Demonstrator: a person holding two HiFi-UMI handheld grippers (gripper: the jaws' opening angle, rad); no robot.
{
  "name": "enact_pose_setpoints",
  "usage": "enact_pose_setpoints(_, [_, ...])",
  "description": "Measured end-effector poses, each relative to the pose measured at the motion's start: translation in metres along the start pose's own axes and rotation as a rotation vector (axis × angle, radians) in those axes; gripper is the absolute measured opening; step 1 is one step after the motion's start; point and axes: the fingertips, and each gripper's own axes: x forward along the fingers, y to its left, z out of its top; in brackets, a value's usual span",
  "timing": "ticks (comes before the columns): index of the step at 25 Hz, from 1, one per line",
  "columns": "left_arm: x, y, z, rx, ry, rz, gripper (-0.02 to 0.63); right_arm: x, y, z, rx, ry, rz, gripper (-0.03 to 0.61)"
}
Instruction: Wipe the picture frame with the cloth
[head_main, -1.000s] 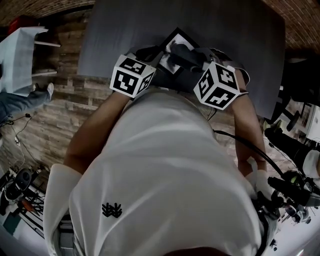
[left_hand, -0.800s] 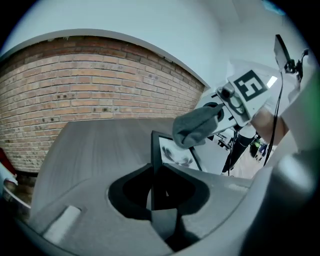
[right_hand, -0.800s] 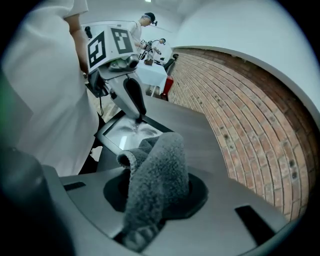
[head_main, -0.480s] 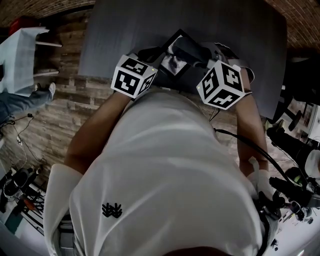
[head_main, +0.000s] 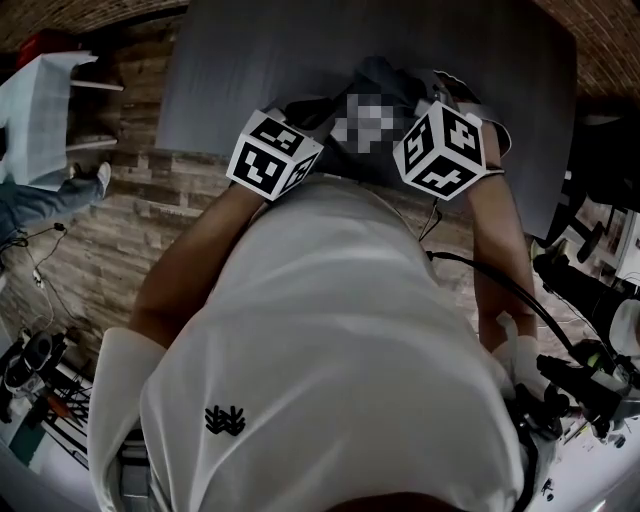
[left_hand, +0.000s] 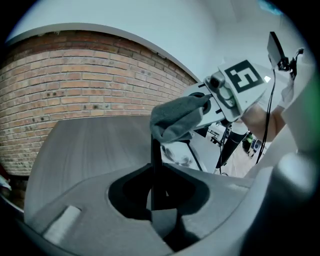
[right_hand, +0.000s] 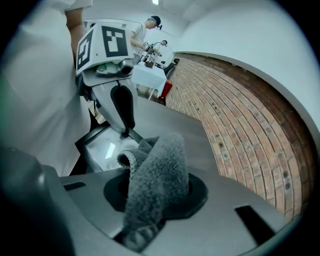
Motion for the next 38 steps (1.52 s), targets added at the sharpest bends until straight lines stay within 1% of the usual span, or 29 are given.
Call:
enact_pose_setpoints(2, [0.000, 0.000, 0.000, -0.002, 0.002, -0.008, 0.074, -0.002, -0.004, 0.005, -0.001, -0.015, -0.010, 0.091])
enact_pose_setpoints(4, [0.000, -0.001, 0.000, -0.001, 0.005, -0.019, 0.075, -0.002, 0.000, 0.014, -0.019, -0.046, 0.012, 0.091])
enact_pose_setpoints(6, [0.000, -0.004, 0.000, 0.007, 0.007, -0.027, 0.074, 0.001, 0.001, 0.014, -0.011, -0.057, 0.025, 0.091])
enact_pose_setpoints(12, [-0.004, -0.002, -0.002, 0.006, 0.002, -0.037, 0.074, -0.002, -0.032, -0.022, 0.122, -0.008, -0.048, 0.091])
enact_pose_setpoints(15, [-0.006, 0.000, -0.002, 0.004, 0.001, -0.039, 0.074, -0.004, -0.041, -0.036, 0.172, 0.003, -0.061, 0.091])
enact_pose_setpoints(22, [-0.006, -0.001, 0.001, 0.009, -0.011, -0.057, 0.074, 0.002, -0.024, -0.037, 0.197, -0.021, 0.011, 0.091])
enact_pose_setpoints(27, [-0.011, 0.011, 0.002, -0.020, -0.024, -0.036, 0.074, 0.000, -0.019, -0.047, 0.230, -0.018, 0.030, 0.091])
enact_pose_setpoints(31, [-0.016, 0.024, 0.004, -0.051, -0.036, -0.013, 0.074, 0.000, -0.012, -0.055, 0.279, -0.033, 0.055, 0.091])
enact_pose_setpoints(38, [-0.023, 0.045, 0.002, -0.125, -0.050, 0.020, 0.074, -0.003, -0.007, -0.063, 0.318, -0.034, 0.051, 0.091])
